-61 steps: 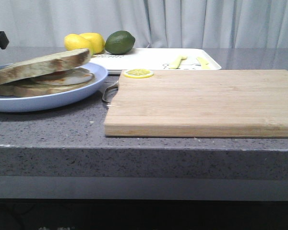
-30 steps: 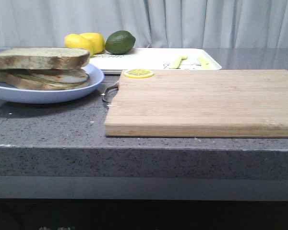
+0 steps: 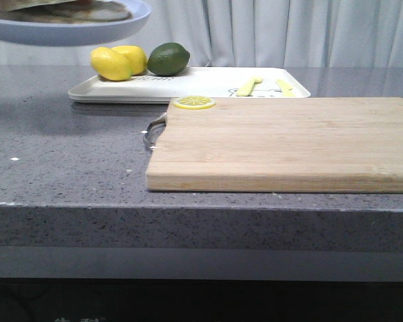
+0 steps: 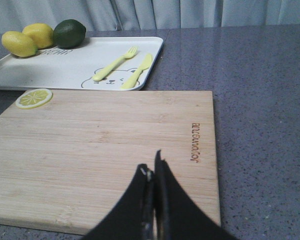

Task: Place bread and move sandwich to tray
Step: 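Lift the blue plate with the left gripper and lower it onto the tray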

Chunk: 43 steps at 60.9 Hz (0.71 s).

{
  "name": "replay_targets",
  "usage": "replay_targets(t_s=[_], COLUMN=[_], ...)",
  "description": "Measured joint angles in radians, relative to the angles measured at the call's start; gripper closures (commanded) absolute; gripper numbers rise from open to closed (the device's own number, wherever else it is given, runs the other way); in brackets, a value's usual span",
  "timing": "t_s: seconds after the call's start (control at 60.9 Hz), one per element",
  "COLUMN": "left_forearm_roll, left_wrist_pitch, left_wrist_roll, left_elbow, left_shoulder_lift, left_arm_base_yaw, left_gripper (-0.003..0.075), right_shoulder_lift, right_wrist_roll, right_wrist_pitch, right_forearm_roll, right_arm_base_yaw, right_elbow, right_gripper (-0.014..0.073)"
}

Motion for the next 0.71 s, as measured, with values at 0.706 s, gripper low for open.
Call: replay_targets(t_s=[0.706], left_forearm_roll=[0.083], left_wrist_pitch=[0.162], left_wrist_roll=[-0.289], left_elbow=[-1.027], left_shoulder_lift=[0.760], left_arm_base_yaw=[-0.189], left_gripper=[0.0741], right_shoulder_lift=[0.000], right_wrist_roll=[0.000], right_wrist_pitch=[0.000], right_forearm_roll=[0.007], right_arm_base_yaw=[0.003], right_elbow=[0.000], right_gripper=[0.0654])
